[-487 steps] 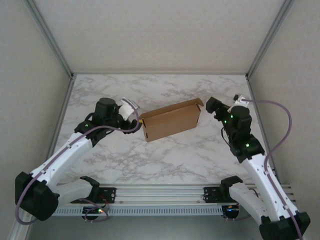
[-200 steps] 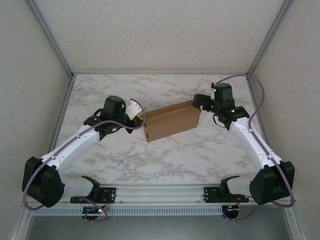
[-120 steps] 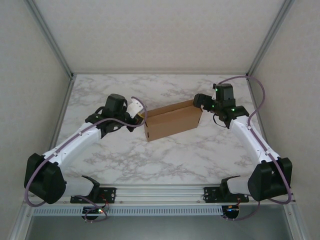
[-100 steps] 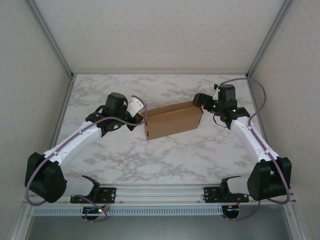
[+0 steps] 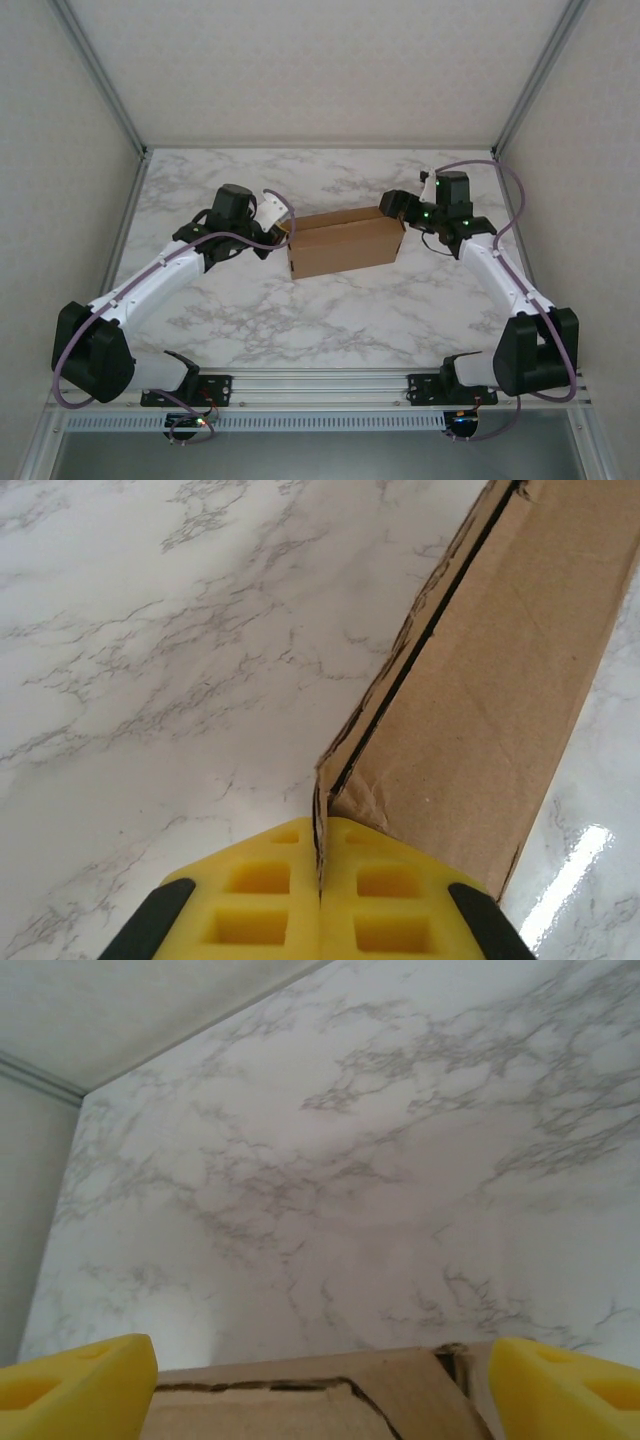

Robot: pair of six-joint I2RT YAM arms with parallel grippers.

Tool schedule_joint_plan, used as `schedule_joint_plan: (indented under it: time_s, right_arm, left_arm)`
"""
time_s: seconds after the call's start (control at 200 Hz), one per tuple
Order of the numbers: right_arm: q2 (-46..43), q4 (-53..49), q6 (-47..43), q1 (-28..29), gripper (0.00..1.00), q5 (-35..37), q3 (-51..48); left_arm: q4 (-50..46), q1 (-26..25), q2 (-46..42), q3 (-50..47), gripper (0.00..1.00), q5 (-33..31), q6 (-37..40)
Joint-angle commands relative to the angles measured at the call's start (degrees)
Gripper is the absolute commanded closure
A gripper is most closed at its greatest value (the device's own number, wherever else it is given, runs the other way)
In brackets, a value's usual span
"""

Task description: Fold the paper box

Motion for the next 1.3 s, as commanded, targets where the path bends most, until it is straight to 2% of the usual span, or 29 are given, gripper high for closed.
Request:
schedule_joint_plan:
  time_s: [0.0, 0.095, 0.31, 0.456, 0.546, 0.671, 0.836, 0.961, 1.092, 1.187, 1.292]
  right_arm:
    - [-2.2, 2.0, 2.0, 0.6, 0.16, -5.2, -1.2]
    - [-2.4, 1.6, 3.4, 0.9, 0.17, -5.0, -1.8]
    - [-2.3, 3.1, 5.7, 3.5, 0.18, -6.6, -2.3]
    - [-3.1, 2.3, 5.9, 4.9, 0.18, -5.2, -2.3]
    - [-3.7, 2.2, 6.1, 5.6, 0.17, -4.7, -2.5]
    - [-3.5, 2.2, 6.4, 6.9, 0.17, -4.0, -2.6]
    - [-3.5, 1.9, 6.5, 7.9, 0.17, -2.9, -2.8]
    - [-4.2, 0.0, 4.9, 8.0, 0.17, -1.5, -2.2]
    - [-5.8, -6.7, -0.1, 8.0, 0.13, 3.0, 1.8]
    - [-7.4, -10.0, -3.5, 7.7, 0.1, 9.0, 4.4]
    - [-7.0, -10.7, -3.4, 6.4, 0.08, 15.0, 6.7]
  left_arm:
    - [1.3, -0.2, -1.0, 0.8, 1.0, -2.1, -1.9]
    - [2.0, -0.2, 0.1, 2.4, 1.0, -2.8, -5.7]
    - [1.8, -1.3, 5.7, 8.8, 1.0, -5.9, -20.9]
    - [2.4, -6.4, 6.7, 10.1, 1.0, -13.6, -28.0]
    - [0.7, -8.7, 8.9, 12.2, 1.0, -19.7, -36.7]
    - [-1.8, -10.1, 13.2, 15.5, 1.0, -20.5, -46.1]
    - [0.8, -14.4, 13.1, 14.8, 1.0, -28.5, -55.0]
    - [-0.3, -15.3, 13.6, 15.7, 1.0, -30.5, -54.2]
    - [-2.7, -15.2, 13.9, 16.5, 1.0, -32.5, -48.2]
    - [-4.5, -15.0, 13.6, 16.7, 0.98, -31.0, -41.2]
    - [-3.9, -14.9, 11.3, 15.1, 0.98, -27.1, -35.5]
